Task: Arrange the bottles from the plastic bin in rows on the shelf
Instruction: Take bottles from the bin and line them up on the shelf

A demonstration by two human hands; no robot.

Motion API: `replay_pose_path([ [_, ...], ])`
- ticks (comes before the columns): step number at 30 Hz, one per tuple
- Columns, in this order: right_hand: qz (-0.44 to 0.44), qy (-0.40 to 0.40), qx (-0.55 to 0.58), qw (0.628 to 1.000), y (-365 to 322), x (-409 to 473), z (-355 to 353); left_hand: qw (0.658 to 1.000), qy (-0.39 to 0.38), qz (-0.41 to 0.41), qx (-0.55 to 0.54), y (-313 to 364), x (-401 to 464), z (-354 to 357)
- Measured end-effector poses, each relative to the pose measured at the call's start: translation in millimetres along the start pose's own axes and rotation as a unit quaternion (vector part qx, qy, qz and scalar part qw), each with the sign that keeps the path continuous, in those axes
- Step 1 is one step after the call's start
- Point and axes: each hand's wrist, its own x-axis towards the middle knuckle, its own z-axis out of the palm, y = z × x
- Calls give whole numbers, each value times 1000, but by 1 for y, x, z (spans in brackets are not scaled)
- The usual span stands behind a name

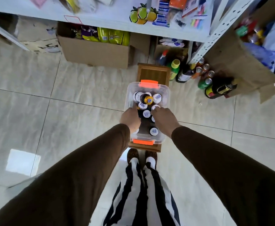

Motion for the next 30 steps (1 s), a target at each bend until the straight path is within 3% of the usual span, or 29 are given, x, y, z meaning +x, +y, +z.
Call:
replay_pose_path([
  [7, 24, -4, -62, 998, -5, 31, 51, 993, 9, -47, 107, 1, 52, 51],
  [12, 42, 5, -75, 996, -7, 38, 68, 995, -5, -75, 60, -5, 65, 71],
  [16, 26, 21, -65, 997, 0, 33, 63, 999, -9, -34, -7, -9, 59, 63],
  [19, -29, -3, -16, 999, 13, 26, 36, 993, -48, -17, -102, -13, 42, 41],
  [22, -31, -10, 123, 992, 31, 17, -6, 971, -88, -31, -222, -12, 20, 1],
  [25, -23, -35, 293, 955, 39, 5, -69, 936, -91, -28, -339, -4, -2, -54],
  [30, -37, -50, 433, 899, 40, -13, -193, 907, -36, 22, -420, 26, -45, -162],
])
